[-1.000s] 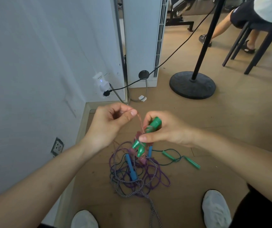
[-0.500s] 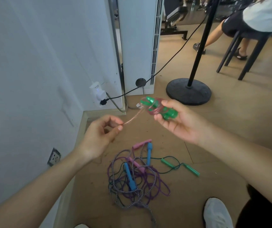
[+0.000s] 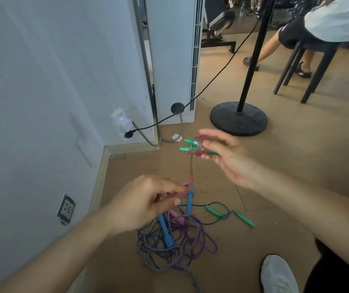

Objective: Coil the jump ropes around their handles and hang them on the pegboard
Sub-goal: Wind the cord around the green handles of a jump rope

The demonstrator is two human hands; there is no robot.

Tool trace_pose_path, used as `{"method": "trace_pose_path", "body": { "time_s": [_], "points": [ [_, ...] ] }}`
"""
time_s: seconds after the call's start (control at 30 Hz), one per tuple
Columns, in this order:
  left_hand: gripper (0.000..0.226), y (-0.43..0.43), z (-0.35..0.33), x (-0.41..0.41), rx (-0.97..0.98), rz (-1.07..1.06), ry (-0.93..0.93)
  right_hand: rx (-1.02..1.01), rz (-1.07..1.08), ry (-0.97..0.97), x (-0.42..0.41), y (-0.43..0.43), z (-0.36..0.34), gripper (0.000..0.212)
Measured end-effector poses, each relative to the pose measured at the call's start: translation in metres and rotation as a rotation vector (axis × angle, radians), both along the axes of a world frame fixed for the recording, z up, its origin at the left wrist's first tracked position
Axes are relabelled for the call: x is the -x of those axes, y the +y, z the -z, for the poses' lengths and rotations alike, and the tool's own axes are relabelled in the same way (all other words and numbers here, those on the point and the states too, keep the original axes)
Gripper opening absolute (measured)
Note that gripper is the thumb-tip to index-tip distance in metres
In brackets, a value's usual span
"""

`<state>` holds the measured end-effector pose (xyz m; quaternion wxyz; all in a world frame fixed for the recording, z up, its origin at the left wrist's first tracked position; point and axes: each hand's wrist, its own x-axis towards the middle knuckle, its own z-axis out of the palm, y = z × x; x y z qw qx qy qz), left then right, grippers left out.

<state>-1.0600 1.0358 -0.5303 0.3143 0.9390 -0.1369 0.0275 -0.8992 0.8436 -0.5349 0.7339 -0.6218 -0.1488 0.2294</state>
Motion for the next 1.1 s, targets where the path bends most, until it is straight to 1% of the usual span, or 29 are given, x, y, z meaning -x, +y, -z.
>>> {"method": "trace_pose_path", "body": {
  "time_s": [0.03,0.1,0.17,0.27,0.37,0.43,0.5,0.53,0.67,0.73,0.83,0.9,0.97,1.03,1.1],
  "points": [
    [0.027,-0.001,0.000,-0.001,0.007,0.008,-0.020,0.096,-0.034,-0.107,0.003,-0.001,0.002,0.034],
    [0.022,-0.004,-0.002,-0.003,0.088,0.012,-0.058,0.308,-0.132,-0.342,0.009,-0.002,0.003,0.035],
    [0.017,-0.006,-0.007,-0.006,0.179,-0.012,-0.111,0.449,-0.253,-0.467,0.015,-0.001,0.001,0.036],
    [0.015,-0.001,-0.010,-0.010,0.291,-0.141,-0.166,0.513,-0.416,-0.453,0.022,-0.001,-0.003,0.033],
    [0.008,0.007,-0.008,-0.015,0.344,-0.286,-0.193,0.545,-0.523,-0.434,0.027,-0.003,-0.009,0.035],
    [0.008,0.008,-0.006,-0.017,0.379,-0.314,-0.198,0.591,-0.516,-0.499,0.029,-0.003,-0.010,0.037],
    [0.007,0.006,-0.007,-0.018,0.425,-0.296,-0.196,0.581,-0.489,-0.550,0.032,-0.001,-0.009,0.036],
    [0.006,0.004,-0.007,-0.019,0.442,-0.284,-0.190,0.564,-0.495,-0.542,0.032,-0.001,-0.009,0.034],
    [0.004,0.013,-0.003,-0.023,0.449,-0.301,-0.183,0.476,-0.582,-0.389,0.032,-0.003,-0.013,0.030],
    [0.002,0.025,0.003,-0.026,0.476,-0.341,-0.163,0.350,-0.624,-0.259,0.031,-0.003,-0.015,0.030],
    [0.013,0.039,0.012,-0.027,0.486,-0.383,-0.101,0.141,-0.620,-0.046,0.029,-0.003,-0.017,0.030],
    [0.012,0.042,0.017,-0.027,0.487,-0.387,-0.065,0.036,-0.562,0.059,0.024,-0.005,-0.020,0.026],
    [0.009,0.044,0.018,-0.025,0.485,-0.390,-0.043,-0.034,-0.456,0.178,0.019,-0.007,-0.025,0.025],
    [0.007,0.044,0.018,-0.023,0.483,-0.404,-0.042,-0.121,-0.360,0.308,0.014,-0.009,-0.028,0.034],
    [0.006,0.044,0.017,-0.021,0.482,-0.417,-0.067,-0.197,-0.289,0.379,0.010,-0.010,-0.029,0.045]
  ]
}}
